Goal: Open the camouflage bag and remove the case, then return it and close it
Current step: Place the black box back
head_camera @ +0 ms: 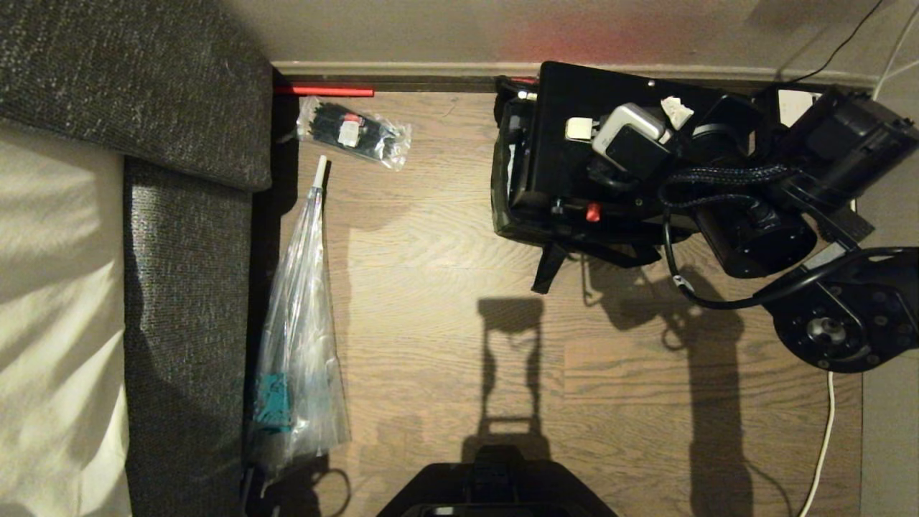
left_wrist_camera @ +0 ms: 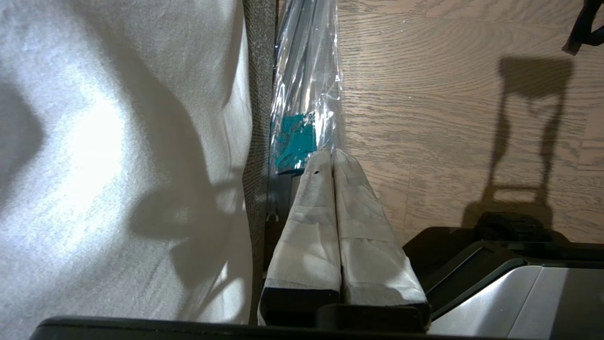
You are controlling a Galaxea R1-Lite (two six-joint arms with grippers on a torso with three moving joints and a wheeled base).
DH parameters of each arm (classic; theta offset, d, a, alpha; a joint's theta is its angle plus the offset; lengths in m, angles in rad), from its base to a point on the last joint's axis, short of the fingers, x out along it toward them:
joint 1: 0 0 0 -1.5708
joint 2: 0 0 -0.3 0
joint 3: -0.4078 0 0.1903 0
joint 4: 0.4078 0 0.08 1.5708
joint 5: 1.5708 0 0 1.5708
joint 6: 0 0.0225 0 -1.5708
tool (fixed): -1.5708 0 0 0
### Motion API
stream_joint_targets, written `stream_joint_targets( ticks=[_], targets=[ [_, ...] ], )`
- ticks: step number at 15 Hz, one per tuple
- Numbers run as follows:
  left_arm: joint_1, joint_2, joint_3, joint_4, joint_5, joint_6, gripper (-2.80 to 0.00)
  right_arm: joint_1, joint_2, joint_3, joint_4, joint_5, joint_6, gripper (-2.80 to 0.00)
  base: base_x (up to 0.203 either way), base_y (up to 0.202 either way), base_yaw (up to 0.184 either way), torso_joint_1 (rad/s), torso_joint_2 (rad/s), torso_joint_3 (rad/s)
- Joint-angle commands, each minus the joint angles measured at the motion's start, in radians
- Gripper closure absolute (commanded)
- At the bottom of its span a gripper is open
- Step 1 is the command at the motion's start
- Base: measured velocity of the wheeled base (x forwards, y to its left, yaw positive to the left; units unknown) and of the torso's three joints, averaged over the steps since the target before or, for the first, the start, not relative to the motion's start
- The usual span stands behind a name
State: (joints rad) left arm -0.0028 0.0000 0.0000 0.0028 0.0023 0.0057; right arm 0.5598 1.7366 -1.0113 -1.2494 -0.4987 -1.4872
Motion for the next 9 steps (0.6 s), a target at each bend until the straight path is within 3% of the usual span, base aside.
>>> stream_joint_targets(
  ticks=[1,9],
  targets=[
    [0.0,0.0,0.0,0.0,-0.001,0.0,0.0,-0.001,0.008,0.002,-0.007,-0.003,-0.007,0.0,0.0,0.0,0.0,0.0,0.0,0.0],
    [0.0,0.0,0.002,0.0,0.0,0.0,0.0,-0.004,0.058,0.009,-0.05,-0.003,0.002,0.0,0.0,0.0,0.0,0.0,0.0,0.0]
  ],
)
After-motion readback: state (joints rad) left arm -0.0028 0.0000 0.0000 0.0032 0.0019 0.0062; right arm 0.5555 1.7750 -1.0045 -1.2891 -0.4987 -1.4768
